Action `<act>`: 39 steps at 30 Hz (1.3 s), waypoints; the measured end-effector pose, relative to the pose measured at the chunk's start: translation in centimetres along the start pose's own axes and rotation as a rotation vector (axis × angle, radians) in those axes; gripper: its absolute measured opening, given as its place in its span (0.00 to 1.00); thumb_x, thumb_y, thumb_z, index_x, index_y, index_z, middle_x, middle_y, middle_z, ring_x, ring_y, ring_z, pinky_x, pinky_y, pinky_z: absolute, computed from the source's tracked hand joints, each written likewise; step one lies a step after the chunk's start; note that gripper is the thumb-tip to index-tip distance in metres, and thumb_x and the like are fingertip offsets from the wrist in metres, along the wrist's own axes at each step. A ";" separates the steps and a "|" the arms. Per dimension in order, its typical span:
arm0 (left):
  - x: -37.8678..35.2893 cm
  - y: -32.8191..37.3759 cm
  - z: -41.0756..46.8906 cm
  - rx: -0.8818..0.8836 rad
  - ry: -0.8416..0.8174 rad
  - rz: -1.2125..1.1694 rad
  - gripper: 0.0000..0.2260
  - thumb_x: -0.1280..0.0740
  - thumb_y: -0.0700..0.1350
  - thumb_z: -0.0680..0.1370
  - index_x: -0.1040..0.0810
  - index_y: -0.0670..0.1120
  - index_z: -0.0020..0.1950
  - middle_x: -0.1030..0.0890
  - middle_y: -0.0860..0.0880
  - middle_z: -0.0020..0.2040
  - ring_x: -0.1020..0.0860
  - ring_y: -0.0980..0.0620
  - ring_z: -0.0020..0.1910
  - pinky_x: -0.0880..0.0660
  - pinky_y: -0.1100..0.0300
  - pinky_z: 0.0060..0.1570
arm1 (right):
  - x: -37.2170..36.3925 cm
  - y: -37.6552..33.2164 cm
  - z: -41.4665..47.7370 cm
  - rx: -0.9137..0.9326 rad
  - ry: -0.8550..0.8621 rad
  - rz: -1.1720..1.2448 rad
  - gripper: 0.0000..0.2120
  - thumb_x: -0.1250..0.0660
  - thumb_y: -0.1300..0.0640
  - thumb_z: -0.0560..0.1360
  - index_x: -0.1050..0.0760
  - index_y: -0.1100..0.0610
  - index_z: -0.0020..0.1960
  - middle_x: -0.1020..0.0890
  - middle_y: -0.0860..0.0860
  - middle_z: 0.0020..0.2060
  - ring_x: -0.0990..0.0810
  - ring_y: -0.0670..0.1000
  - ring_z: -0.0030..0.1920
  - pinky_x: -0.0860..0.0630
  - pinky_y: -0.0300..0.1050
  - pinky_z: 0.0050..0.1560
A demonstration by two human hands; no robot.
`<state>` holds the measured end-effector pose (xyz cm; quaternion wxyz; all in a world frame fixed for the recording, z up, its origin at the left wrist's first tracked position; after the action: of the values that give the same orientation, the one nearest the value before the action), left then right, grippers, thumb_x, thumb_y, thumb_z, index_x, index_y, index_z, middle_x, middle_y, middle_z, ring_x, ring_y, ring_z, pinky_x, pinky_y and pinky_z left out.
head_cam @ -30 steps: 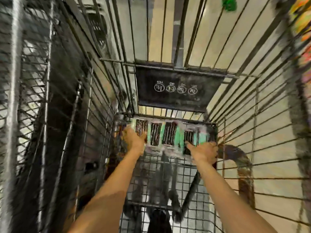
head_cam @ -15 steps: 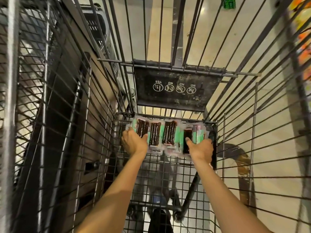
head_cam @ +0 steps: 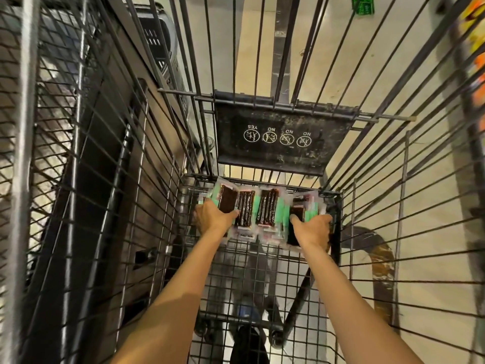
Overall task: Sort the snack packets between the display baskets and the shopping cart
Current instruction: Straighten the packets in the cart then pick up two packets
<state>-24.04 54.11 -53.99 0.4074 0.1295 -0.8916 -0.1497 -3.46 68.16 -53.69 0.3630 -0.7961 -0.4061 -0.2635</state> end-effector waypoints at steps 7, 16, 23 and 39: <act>1.3 -1.0 -1.3 0.070 -0.051 -0.252 0.18 0.25 0.40 0.71 0.26 0.40 0.58 0.20 0.43 0.52 0.21 0.46 0.49 0.22 0.55 0.41 | 1.8 1.6 0.6 -0.086 -0.040 0.160 0.28 0.26 0.54 0.71 0.33 0.65 0.64 0.22 0.63 0.58 0.22 0.61 0.57 0.24 0.53 0.55; 11.6 -0.6 -11.6 -0.003 -0.250 -0.893 0.08 0.27 0.35 0.71 0.20 0.46 0.46 0.15 0.50 0.36 0.16 0.53 0.34 0.22 0.62 0.28 | 8.2 -2.7 -11.5 -0.003 -0.518 0.737 0.11 0.31 0.62 0.72 0.24 0.58 0.55 0.17 0.56 0.48 0.18 0.51 0.46 0.22 0.45 0.40; 23.7 -1.3 -25.9 -0.260 -0.251 -0.959 0.10 0.29 0.41 0.74 0.20 0.44 0.55 0.15 0.42 0.51 0.16 0.42 0.48 0.19 0.42 0.47 | 15.1 -10.0 -27.3 0.316 -0.998 0.629 0.32 0.23 0.56 0.60 0.27 0.61 0.61 0.17 0.59 0.52 0.19 0.59 0.56 0.20 0.60 0.50; 52.4 -22.1 -56.0 -0.324 0.758 -1.187 0.27 0.28 0.50 0.63 0.24 0.44 0.60 0.15 0.48 0.52 0.15 0.50 0.41 0.21 0.64 0.29 | 18.0 -19.1 -75.4 1.420 -1.564 0.215 0.13 0.27 0.57 0.67 0.21 0.57 0.51 0.15 0.47 0.43 0.18 0.43 0.44 0.21 0.37 0.44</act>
<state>-11.96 6.19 8.70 0.5528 0.5730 -0.4350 -0.4207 -19.28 24.38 11.25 0.4039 -0.3813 -0.5148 0.6530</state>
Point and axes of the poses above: each hand's wrist, its own z-axis towards the middle knuckle, its own x-axis out of the back of the hand, y = z × x, the point moved 6 cm from there along z, towards the middle knuckle
